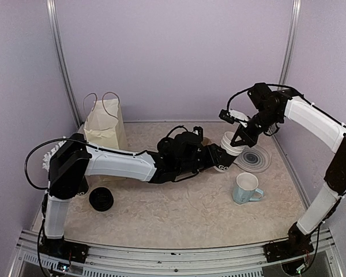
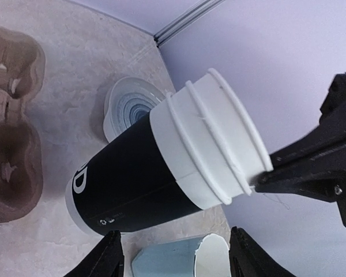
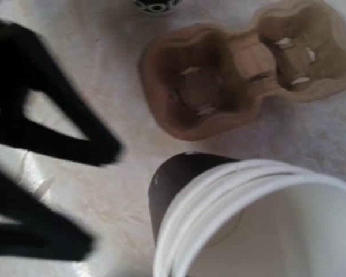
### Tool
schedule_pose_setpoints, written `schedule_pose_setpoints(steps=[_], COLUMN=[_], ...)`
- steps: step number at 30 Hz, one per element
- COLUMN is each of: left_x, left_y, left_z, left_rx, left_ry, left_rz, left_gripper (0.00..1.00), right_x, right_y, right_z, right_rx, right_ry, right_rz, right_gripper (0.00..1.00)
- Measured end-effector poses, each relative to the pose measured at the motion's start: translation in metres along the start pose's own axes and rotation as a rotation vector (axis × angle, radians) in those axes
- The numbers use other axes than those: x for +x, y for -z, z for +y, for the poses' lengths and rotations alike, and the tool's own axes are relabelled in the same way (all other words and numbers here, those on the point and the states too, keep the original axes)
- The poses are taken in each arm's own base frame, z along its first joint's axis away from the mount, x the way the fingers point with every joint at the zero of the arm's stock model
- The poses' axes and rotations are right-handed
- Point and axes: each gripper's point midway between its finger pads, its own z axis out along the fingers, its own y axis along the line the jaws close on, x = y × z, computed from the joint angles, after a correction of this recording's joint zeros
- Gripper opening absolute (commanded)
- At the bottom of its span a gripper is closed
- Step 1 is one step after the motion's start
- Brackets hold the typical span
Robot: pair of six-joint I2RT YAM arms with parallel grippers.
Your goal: Pack the takeout coffee
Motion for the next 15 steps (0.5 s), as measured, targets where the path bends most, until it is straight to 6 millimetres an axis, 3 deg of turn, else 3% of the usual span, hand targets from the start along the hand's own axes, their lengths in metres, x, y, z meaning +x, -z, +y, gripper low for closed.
schedule_pose_setpoints(steps=[7, 15], left_x=[0.017, 0.011], left_y=[-0.017, -0.017], left_z=[0.013, 0.003], left_rx=[0.031, 0.082], left_ry=[0.082, 0.116], left_rz=[0.048, 0.035], left_gripper=[0.58, 0.58], right_x=[0.016, 0.02], right_y=[-0.011, -0.018], right_z=[0.013, 0.018], right_rx=[-0.055, -0.077], right_ry=[-0.021, -0.021], right_rz=[0.023, 0.027], right_gripper=[0.0, 0.0])
